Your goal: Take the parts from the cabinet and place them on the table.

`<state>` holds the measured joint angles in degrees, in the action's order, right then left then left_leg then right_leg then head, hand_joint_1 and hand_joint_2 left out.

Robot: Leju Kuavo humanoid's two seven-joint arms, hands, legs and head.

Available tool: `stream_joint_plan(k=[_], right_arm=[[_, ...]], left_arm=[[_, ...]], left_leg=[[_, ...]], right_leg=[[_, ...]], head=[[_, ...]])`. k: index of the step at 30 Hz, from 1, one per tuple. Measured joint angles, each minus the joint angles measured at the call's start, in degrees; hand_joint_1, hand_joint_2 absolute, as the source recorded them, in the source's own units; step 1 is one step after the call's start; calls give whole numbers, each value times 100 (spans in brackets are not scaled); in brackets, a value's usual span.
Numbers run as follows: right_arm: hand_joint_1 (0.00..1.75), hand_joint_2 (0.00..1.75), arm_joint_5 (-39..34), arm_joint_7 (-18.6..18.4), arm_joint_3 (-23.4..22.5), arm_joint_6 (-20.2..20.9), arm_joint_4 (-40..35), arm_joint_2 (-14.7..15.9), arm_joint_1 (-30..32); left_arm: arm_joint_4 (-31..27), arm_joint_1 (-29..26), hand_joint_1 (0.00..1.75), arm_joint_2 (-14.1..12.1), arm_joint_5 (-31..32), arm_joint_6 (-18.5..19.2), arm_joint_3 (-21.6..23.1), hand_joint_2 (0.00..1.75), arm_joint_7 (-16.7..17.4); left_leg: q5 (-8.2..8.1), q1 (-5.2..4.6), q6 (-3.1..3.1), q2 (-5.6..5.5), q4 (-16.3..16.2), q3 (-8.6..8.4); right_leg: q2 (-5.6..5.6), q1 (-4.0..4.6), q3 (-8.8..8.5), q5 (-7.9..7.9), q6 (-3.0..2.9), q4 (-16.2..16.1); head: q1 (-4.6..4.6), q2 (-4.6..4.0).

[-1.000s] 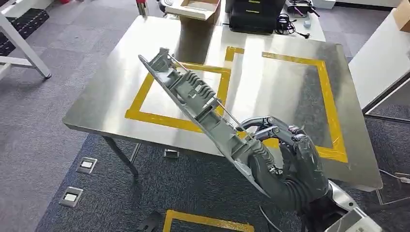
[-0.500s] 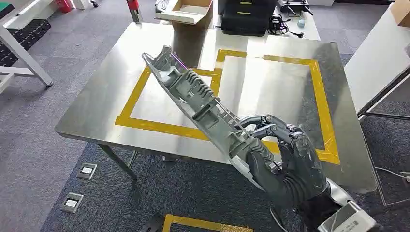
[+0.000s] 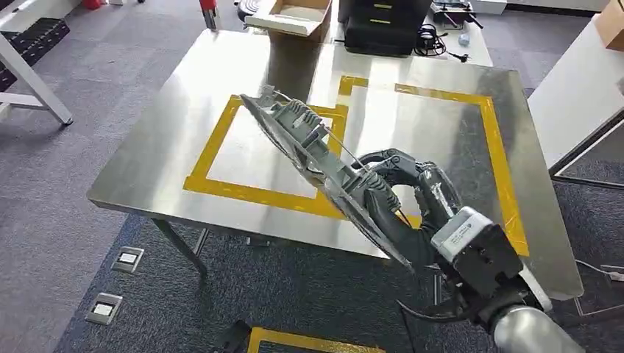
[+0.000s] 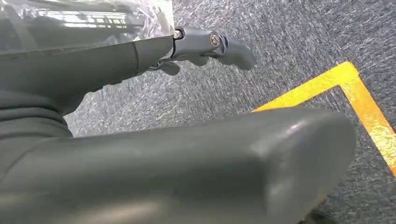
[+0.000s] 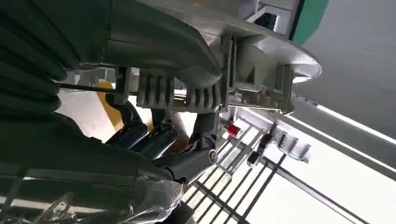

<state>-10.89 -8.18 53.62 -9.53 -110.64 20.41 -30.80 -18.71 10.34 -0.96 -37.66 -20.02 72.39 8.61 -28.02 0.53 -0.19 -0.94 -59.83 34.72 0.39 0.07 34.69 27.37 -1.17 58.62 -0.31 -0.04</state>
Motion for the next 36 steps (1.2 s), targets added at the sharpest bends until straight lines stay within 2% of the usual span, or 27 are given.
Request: stream_joint_plan(k=[2,3,4,7,15,23,30,36], right_arm=[[175,175,-44,-192,44,63,221,0,-125],[175,175,-59,-297,74,92,334,2,-177],[175,175,-79,-424,131,138,527,2,-294],[175,175,-286,-603,232,238,961,7,-542],[175,175,-350,-1005,430,293,1759,31,-1121],[175,175,-127,-1538,732,618,2403,85,-1478],[175,175,250,-1818,1069,800,2992,90,-1555],[175,175,577,-1801,1254,745,3573,50,-1512]], left_arm=[[0,13,0,18,28,-72,-2,175,24],[0,18,0,22,48,-83,-2,175,37],[0,17,0,39,79,-92,-2,175,72],[0,34,0,81,168,-90,0,175,111],[0,65,0,120,271,-70,-2,175,177],[0,87,0,157,426,-28,-2,175,273],[0,99,0,179,544,42,-17,175,302],[0,97,0,199,636,55,-96,175,330]], left_leg=[[1,-7,-20,0,0,0],[2,-10,-21,-1,0,1],[2,-15,-22,-1,0,1],[5,-16,-24,0,-1,-1],[16,-13,-26,2,8,-18],[25,-12,-25,1,16,-23],[25,-12,-25,-1,17,-21],[24,-12,-25,-2,17,-20]], right_leg=[[-3,-6,-2,-3,12,-7],[-5,-8,-2,-3,18,-7],[-4,-16,-1,-5,53,-8],[-4,-16,-1,-8,70,-9],[-2,-12,-2,-10,75,-7],[-7,-10,-6,-13,76,-5],[-11,-11,-6,-12,76,-5],[-10,-11,-5,-12,77,-5]], head=[[0,0],[7,0],[7,0],[13,0],[11,0],[11,0],[9,0],[11,0]])
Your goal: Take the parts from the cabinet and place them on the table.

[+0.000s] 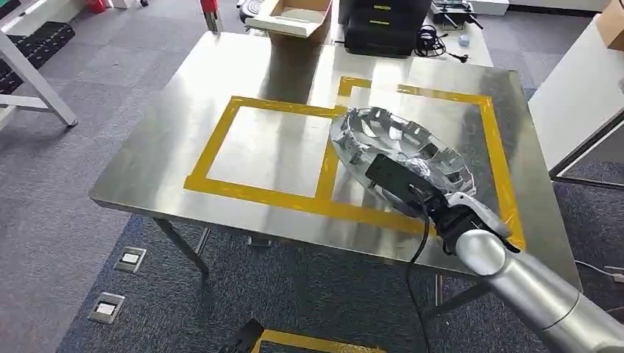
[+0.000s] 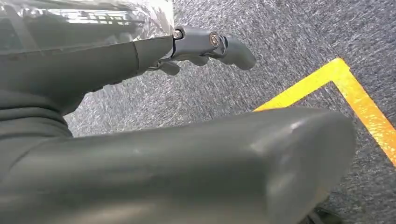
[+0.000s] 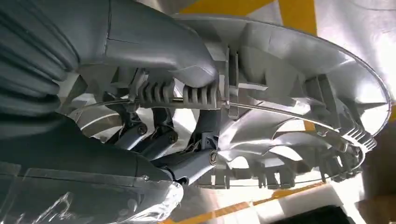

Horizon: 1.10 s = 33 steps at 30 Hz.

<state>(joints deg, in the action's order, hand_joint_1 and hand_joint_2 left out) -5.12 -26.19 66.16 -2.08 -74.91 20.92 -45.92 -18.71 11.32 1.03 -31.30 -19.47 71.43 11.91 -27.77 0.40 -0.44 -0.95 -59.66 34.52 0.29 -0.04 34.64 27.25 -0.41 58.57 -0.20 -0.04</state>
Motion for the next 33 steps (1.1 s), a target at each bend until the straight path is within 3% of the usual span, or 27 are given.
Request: stream_joint_plan(k=[12,13,19,20,30,33], right_arm=[[175,175,85,273,-4,-177,652,-164,116],[0,0,96,306,-22,-181,680,-179,130],[0,0,96,402,-105,-214,789,-256,174],[0,0,96,415,-131,-221,802,-271,186],[0,0,98,494,-254,-247,824,-341,282],[0,0,-28,671,-343,-405,796,-341,342]], left_arm=[[0,-18,0,0,7,24,-107,175,24],[0,-22,0,0,4,28,-138,175,15],[0,-34,0,0,2,100,-197,175,-15],[0,-36,0,0,0,131,-210,0,-20],[0,-63,0,-2,7,186,-321,0,-22],[0,-84,0,-4,7,155,-332,0,-22]], left_leg=[[0,0,0,0,3,-1],[0,0,0,0,3,-1],[0,0,0,1,4,-2],[0,0,0,1,4,-2],[0,0,0,1,4,-3],[0,0,0,1,4,-4]], right_leg=[[-1,1,1,0,0,0],[0,1,1,0,0,0],[2,0,1,0,0,0],[2,0,1,0,0,0],[2,1,1,0,0,0],[2,1,1,0,0,0]], head=[[-2,0],[0,0],[0,0],[0,0],[0,0],[0,0]])
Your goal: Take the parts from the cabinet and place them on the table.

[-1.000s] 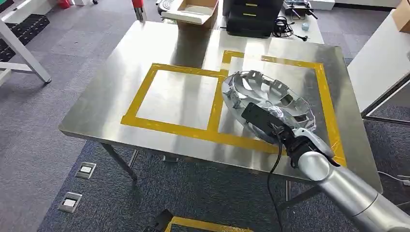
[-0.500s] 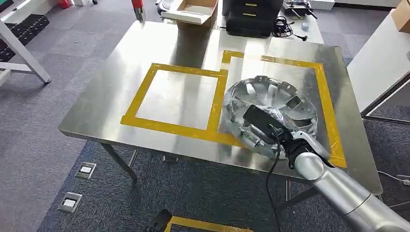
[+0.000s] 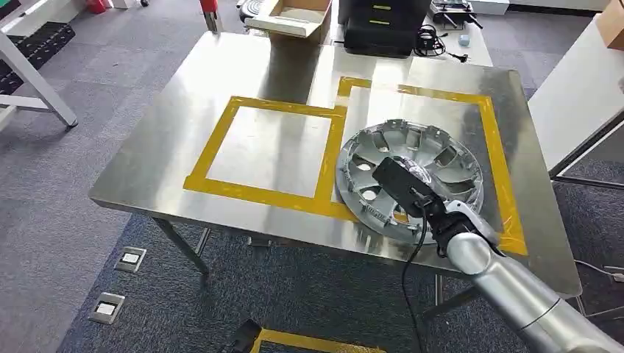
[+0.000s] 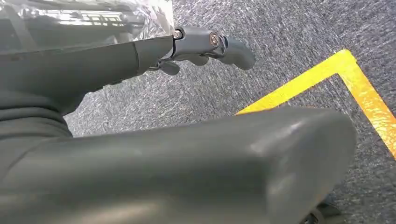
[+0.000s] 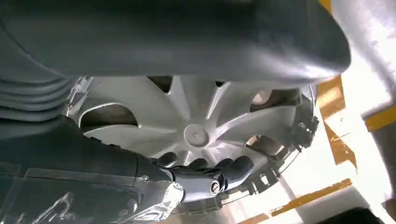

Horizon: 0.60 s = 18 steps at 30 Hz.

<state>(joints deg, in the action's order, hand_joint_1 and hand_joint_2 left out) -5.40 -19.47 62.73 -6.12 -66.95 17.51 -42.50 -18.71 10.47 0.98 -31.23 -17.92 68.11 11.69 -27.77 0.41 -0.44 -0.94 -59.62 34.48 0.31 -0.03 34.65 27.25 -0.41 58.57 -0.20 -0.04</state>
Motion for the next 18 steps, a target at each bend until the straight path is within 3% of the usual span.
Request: stream_joint_plan(k=[6,12,18], right_arm=[[0,0,-949,776,-418,-350,-422,7,267],[0,0,-1952,1666,-1087,-691,-1446,162,663],[0,0,-1980,2144,-1766,-1068,-2759,507,1240]], left_arm=[[0,-102,0,-22,-22,-11,-26,0,-35],[-2,-226,0,-63,-129,-9,-35,0,-133],[-17,-370,0,-105,-343,-98,-133,0,-417]], left_leg=[[0,0,0,1,0,-1],[0,0,0,2,1,-3],[-2,-2,0,7,1,-6]], right_leg=[[2,0,2,0,0,0],[2,0,3,1,0,-1],[6,-1,3,1,0,-3]], head=[[0,0],[-2,0],[0,0]])
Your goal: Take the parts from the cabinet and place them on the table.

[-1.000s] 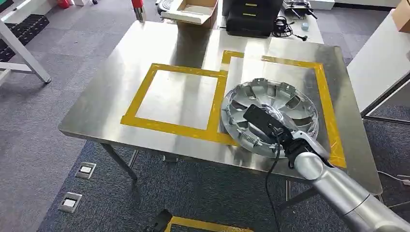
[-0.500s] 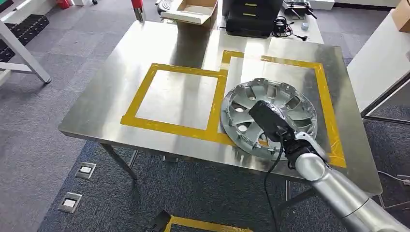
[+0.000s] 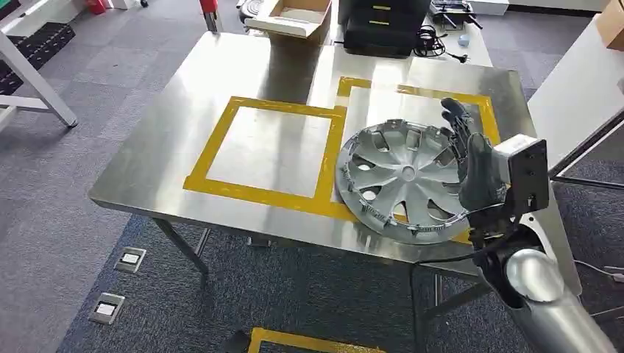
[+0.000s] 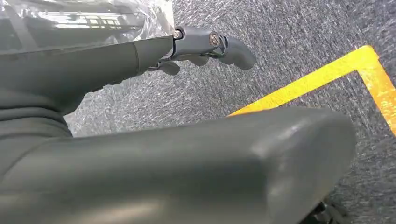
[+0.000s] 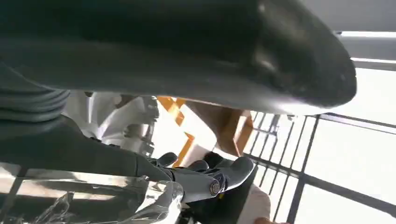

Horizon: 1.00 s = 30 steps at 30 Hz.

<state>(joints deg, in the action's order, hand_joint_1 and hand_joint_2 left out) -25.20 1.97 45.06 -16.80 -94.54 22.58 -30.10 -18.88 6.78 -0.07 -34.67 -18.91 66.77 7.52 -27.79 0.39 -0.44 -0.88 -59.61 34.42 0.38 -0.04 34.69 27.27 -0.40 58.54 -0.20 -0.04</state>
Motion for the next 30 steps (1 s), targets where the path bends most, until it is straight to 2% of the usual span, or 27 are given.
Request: stream_joint_plan(k=[5,10,15,22,23,24,26,27,28,29,30], right_arm=[[0,0,79,177,-456,-151,-951,279,548],[0,0,155,247,-719,-169,-1615,459,911],[0,0,212,334,-876,-81,-2029,509,1338],[0,0,426,370,-946,-24,-2329,511,1782],[0,0,459,372,-953,-18,-2370,511,1831],[0,0,477,376,-953,-3,-2405,509,1858],[0,0,525,374,-961,24,-2462,509,1882],[0,0,562,374,-970,37,-2513,511,1888],[0,0,577,370,-985,39,-2550,516,1910],[0,0,588,370,-1001,43,-2574,520,1915],[0,0,588,367,-1007,46,-2571,520,1916]], left_arm=[[-28,-83,0,-20,-68,-50,-9,0,-44],[-81,-109,0,-22,-120,-116,-11,0,-66],[-166,-104,0,-22,-308,-378,-35,0,-57],[-266,-109,0,-26,-360,-455,-35,0,-14],[-273,-116,0,-28,-365,-455,-35,0,11],[-280,-125,0,-44,-376,-457,-35,0,30],[-291,-131,0,-50,-386,-459,-33,0,54],[-308,-131,0,-50,-398,-459,-33,0,61],[-332,-128,0,-52,-407,-461,-33,0,63],[-334,-120,0,-55,-411,-466,-33,0,65],[-339,-116,0,-57,-413,-470,-35,0,68]], left_leg=[[-4,0,1,2,1,0],[-3,0,1,2,2,-2],[-3,1,1,2,6,-6],[-4,0,1,3,8,-6],[-9,-6,-5,2,-3,-1],[-27,-30,-54,-2,-17,-2],[-25,-49,-84,3,-12,-4],[36,-42,-115,9,36,-21],[88,22,-130,35,139,-71],[119,11,-154,35,198,-97],[131,16,-169,36,204,-94]], right_leg=[[3,0,-1,0,0,-1],[2,1,-1,0,1,-1],[2,1,-4,1,0,0],[-1,0,-5,4,3,0],[-1,-3,-8,1,9,-10],[1,-24,-10,-9,46,-26],[4,-45,-11,-19,70,-31],[10,-40,-22,-47,104,-36],[6,-49,-17,44,111,12],[-3,-40,38,196,133,160],[0,-49,165,408,138,461]], head=[[0,0],[-2,0],[-2,0],[0,0],[2,0],[-2,0],[-9,0],[-9,0],[-9,0],[13,0],[22,0]])
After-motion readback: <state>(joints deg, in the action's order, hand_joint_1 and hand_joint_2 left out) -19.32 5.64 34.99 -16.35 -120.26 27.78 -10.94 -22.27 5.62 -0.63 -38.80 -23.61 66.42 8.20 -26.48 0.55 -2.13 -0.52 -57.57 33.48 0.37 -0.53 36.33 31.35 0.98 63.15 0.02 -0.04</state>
